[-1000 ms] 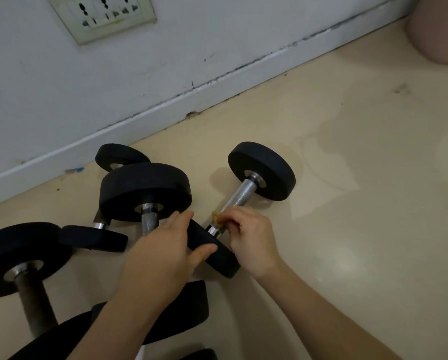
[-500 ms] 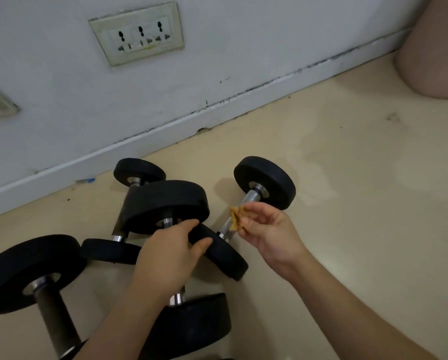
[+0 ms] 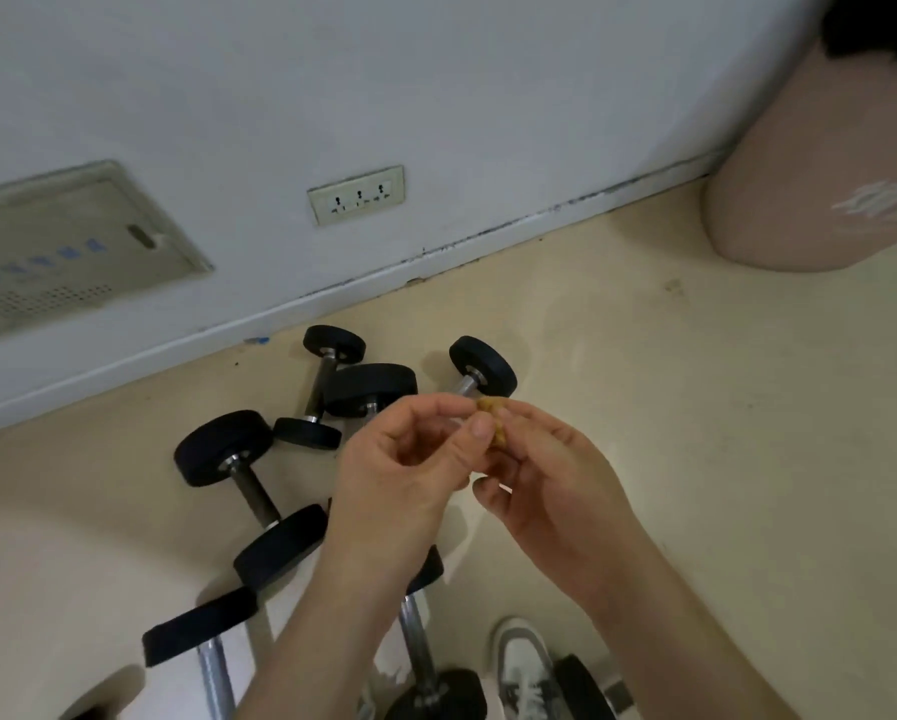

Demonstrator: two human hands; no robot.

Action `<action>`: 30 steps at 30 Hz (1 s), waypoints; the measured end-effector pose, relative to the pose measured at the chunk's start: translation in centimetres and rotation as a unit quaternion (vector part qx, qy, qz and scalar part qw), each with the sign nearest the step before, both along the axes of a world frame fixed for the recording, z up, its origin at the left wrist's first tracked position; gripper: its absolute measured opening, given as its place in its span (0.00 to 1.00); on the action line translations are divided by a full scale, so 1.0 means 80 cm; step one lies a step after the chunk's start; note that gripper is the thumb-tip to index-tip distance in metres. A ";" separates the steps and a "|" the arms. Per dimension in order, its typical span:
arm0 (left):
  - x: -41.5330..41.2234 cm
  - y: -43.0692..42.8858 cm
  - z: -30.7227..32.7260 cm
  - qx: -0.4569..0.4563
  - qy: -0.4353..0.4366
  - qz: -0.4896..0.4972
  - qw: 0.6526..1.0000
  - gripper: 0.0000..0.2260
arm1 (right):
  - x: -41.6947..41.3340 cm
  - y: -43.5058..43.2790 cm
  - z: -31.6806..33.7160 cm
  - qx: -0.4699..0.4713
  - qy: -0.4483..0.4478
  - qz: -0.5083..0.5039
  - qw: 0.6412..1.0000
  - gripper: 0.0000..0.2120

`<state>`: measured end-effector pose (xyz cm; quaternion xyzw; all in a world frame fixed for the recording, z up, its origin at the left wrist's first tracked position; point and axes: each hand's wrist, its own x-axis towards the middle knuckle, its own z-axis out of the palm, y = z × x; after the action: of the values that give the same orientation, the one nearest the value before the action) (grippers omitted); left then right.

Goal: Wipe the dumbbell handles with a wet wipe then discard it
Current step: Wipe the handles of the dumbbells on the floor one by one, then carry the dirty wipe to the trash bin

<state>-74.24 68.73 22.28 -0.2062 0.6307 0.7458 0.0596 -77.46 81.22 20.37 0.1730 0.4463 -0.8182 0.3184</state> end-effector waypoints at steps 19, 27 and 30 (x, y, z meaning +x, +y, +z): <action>0.202 0.095 0.354 0.002 0.042 0.003 0.999 0.10 | 0.223 0.128 0.399 0.135 0.048 0.019 0.989 0.14; 0.251 0.204 0.457 -0.030 0.032 -0.212 0.976 0.15 | 0.301 0.256 0.484 0.150 0.119 -0.110 0.975 0.17; 0.259 0.274 0.480 -0.187 0.052 -0.270 0.943 0.10 | 0.318 0.322 0.500 0.249 0.153 -0.148 0.945 0.15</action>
<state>-53.55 90.64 60.65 0.0028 0.7932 0.5798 0.1861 -52.02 106.99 60.36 0.1835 0.6485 -0.7356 0.0685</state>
